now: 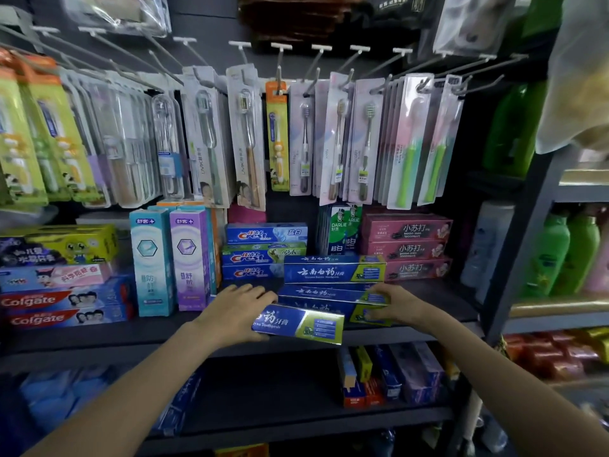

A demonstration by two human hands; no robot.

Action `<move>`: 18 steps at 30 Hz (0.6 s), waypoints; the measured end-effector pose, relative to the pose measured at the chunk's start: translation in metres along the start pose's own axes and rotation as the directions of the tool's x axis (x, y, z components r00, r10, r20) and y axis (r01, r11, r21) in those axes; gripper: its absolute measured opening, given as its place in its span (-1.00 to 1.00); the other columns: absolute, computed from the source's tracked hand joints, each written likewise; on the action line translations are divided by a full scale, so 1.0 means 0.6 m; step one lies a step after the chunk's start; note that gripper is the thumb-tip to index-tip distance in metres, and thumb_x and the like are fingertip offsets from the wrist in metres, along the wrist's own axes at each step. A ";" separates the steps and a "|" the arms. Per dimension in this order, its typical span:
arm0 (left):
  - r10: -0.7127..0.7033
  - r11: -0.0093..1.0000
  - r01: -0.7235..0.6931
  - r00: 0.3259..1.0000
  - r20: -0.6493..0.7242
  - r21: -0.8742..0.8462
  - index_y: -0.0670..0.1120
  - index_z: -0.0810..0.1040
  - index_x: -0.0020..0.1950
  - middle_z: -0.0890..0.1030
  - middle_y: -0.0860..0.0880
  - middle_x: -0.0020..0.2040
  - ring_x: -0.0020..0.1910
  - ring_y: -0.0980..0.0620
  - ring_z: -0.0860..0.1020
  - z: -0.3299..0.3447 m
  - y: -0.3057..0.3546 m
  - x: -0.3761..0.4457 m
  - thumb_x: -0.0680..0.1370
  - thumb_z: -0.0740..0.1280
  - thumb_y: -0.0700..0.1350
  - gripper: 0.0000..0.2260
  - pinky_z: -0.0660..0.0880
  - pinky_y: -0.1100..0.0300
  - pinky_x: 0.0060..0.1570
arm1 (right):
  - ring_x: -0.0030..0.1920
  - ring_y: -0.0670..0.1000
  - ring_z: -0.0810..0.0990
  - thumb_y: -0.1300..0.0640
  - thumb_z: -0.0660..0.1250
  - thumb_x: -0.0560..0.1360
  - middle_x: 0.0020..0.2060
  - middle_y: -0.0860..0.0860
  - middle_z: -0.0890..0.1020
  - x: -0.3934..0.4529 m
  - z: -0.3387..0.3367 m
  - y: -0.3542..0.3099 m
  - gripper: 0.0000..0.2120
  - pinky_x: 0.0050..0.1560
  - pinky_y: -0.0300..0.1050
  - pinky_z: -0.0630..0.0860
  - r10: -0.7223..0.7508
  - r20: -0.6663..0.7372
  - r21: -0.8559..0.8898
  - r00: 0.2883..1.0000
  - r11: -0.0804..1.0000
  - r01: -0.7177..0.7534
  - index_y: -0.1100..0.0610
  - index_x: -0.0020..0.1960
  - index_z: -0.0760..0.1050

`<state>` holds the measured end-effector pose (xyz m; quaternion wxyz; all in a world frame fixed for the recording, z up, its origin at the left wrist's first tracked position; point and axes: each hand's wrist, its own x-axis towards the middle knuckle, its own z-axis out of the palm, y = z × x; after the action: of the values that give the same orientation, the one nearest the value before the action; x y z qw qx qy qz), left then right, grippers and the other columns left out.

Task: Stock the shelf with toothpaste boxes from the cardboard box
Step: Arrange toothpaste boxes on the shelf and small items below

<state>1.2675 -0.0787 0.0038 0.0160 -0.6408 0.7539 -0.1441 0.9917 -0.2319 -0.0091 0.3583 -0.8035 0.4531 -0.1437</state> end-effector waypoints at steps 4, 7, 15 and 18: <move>0.016 0.999 -0.017 0.999 -0.035 -0.029 0.02 0.24 0.39 0.39 0.05 0.30 0.27 0.05 0.37 0.004 0.007 0.011 0.46 0.28 0.24 -0.41 0.27 0.16 0.23 | 0.28 0.10 0.40 -0.01 0.47 0.38 0.22 0.02 0.52 0.018 -0.013 0.022 -0.56 0.15 -0.12 0.38 -0.042 -0.056 -0.398 0.998 0.917 0.016 0.06 0.21 0.49; 0.048 0.999 -0.049 0.986 -0.157 -0.003 0.00 0.35 0.34 0.48 0.03 0.21 0.19 0.01 0.47 0.011 0.014 0.023 0.40 0.36 0.24 -0.40 0.37 0.11 0.16 | 0.28 0.13 0.40 -0.01 0.44 0.42 0.24 0.05 0.51 0.024 -0.013 0.025 -0.56 0.20 -0.03 0.40 -0.045 -0.086 -0.471 0.995 0.882 -0.001 0.03 0.26 0.47; 0.036 0.999 -0.025 0.968 -0.247 0.048 0.02 0.57 0.00 0.60 0.12 -0.18 -0.26 0.13 0.60 0.025 0.021 0.050 0.05 0.49 0.37 -0.35 0.53 0.26 -0.29 | 0.13 0.14 0.51 0.17 0.37 0.48 0.16 0.10 0.44 0.040 -0.011 0.034 -0.69 0.09 -0.07 0.42 -0.144 -0.310 -0.448 0.940 0.894 -0.011 0.20 0.19 0.42; 0.023 0.998 -0.005 0.962 -0.270 0.067 0.01 0.58 -0.01 0.61 0.10 -0.19 -0.26 0.11 0.61 0.033 0.024 0.056 0.03 0.51 0.36 -0.34 0.54 0.23 -0.31 | -0.07 0.14 0.54 0.22 0.29 0.52 0.04 0.13 0.47 0.036 -0.019 0.023 -0.86 -0.07 -0.09 0.46 -0.230 -0.520 -0.345 0.823 0.938 0.044 0.27 0.04 0.48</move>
<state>1.2515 -0.1133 -0.0135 -0.0651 -0.6087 0.7484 -0.2551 0.9887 -0.2596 -0.0132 0.0665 -0.8053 0.4944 -0.3204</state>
